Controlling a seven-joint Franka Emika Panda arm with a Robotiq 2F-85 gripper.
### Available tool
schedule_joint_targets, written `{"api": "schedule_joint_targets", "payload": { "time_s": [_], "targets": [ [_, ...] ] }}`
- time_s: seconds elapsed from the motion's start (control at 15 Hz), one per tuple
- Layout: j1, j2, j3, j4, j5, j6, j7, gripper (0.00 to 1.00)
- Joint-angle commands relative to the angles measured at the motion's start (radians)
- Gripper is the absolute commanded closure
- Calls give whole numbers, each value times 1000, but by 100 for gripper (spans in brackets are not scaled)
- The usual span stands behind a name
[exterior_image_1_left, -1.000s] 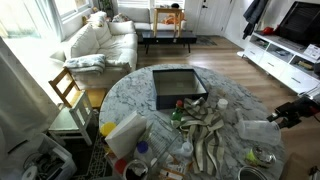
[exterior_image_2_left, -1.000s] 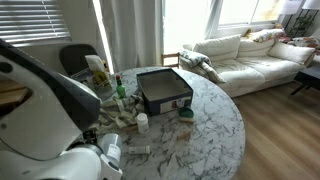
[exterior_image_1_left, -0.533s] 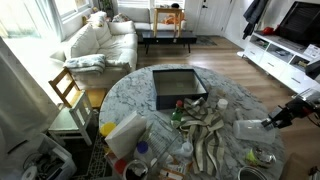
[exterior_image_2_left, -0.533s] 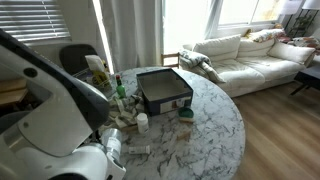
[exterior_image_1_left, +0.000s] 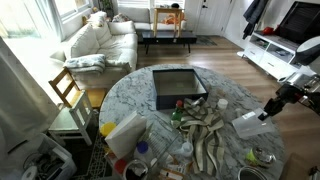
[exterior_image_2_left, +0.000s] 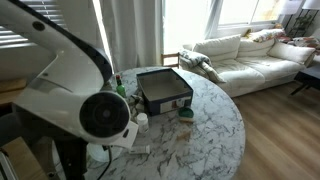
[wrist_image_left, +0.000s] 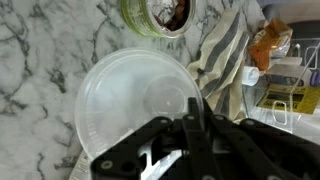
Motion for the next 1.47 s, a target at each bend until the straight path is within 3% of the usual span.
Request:
{"api": "schedule_joint_targets", "payload": {
  "time_s": [0.0,0.47,1.07,1.27,1.33,1.4],
  "targets": [
    [36,-37,42,53,-108,-63,44,99],
    [128,-142,130,150,-281,-202,5,99],
    [345,-134,302,274,-294,-177,-72,99],
    [392,-85,334,321,-298,-166,-165,99],
    [378,-132,329,280,-275,-183,-95,95],
    [388,-119,338,292,-276,-176,-115,95]
  ]
}}
